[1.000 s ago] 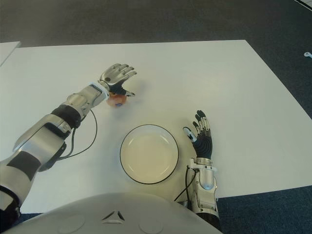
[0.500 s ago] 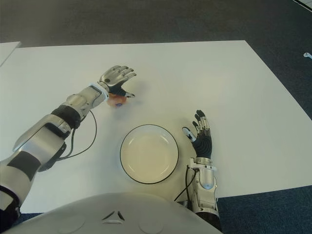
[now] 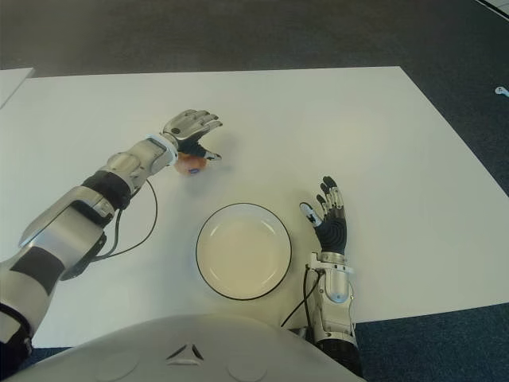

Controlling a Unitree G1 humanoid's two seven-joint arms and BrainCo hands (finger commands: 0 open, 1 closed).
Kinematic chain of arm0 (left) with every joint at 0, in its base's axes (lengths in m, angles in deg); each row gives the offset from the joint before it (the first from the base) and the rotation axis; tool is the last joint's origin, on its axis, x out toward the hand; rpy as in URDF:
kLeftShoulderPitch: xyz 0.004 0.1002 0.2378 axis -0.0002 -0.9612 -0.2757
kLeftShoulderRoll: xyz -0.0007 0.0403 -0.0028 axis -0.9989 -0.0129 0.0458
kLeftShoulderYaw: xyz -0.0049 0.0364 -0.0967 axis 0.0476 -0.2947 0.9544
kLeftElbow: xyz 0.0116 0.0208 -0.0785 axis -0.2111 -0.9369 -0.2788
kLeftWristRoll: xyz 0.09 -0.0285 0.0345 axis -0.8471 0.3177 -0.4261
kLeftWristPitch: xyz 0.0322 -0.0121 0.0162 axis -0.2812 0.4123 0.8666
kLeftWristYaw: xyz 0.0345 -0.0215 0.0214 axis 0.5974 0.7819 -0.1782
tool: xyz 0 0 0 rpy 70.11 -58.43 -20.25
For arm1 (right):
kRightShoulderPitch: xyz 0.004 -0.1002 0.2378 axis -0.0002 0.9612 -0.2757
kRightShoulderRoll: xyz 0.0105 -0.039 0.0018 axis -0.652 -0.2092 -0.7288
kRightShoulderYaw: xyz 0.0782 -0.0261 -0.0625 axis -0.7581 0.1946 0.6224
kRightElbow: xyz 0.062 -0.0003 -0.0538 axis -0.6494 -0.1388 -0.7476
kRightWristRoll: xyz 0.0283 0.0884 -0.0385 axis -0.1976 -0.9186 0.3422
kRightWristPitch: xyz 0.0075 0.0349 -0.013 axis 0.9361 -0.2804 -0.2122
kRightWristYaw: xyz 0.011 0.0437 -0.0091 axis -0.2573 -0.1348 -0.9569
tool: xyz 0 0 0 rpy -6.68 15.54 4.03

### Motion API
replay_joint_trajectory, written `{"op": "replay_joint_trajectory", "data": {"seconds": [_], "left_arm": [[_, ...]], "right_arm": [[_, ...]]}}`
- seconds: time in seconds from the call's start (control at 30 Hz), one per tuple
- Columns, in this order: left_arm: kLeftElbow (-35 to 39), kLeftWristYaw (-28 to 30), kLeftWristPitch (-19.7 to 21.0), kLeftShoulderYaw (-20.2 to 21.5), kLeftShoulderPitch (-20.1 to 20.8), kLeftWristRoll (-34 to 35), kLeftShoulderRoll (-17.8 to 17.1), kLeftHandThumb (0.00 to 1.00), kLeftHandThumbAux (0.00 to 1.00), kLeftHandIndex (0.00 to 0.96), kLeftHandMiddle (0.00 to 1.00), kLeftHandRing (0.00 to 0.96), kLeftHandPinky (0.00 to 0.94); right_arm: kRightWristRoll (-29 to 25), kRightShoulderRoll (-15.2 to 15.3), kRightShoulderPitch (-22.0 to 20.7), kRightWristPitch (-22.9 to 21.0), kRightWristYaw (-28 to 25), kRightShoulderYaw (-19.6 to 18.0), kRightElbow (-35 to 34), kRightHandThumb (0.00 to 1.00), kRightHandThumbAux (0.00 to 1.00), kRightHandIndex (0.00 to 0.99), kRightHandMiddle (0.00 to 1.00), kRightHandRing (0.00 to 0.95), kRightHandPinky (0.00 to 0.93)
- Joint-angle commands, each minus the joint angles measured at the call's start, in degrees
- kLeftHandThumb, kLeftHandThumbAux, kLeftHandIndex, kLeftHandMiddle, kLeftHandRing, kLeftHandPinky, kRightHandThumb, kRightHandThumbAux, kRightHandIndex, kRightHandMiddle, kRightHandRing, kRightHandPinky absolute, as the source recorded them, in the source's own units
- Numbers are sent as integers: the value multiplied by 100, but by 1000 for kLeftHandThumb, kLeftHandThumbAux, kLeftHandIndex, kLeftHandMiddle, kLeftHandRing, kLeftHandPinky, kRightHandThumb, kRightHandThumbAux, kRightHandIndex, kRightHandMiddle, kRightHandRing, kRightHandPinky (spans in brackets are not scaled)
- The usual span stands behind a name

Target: Put the apples into the plate.

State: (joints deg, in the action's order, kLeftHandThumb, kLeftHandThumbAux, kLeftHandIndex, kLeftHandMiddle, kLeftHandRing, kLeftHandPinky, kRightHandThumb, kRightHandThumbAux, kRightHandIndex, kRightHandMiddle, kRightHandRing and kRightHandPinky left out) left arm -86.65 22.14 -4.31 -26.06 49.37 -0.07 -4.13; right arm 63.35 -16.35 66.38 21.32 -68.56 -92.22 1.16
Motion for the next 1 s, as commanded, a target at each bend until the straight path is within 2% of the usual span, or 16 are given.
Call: {"op": "replay_joint_trajectory", "data": {"seconds": [0.03,0.57,1.0], "left_arm": [[130,401,-44,49,-7,185,-86,235,262,27,0,0,39],[465,818,-8,80,-49,270,-256,197,244,68,13,5,69],[540,767,-50,85,-167,253,-461,221,245,71,27,12,67]], "right_arm": [[7,-89,204,-321,66,-33,600,174,556,0,0,0,0],[-33,-60,94,-314,99,-110,750,187,540,0,0,0,0],[-222,-61,-13,-145,-60,-192,895,214,548,0,0,0,0]]}}
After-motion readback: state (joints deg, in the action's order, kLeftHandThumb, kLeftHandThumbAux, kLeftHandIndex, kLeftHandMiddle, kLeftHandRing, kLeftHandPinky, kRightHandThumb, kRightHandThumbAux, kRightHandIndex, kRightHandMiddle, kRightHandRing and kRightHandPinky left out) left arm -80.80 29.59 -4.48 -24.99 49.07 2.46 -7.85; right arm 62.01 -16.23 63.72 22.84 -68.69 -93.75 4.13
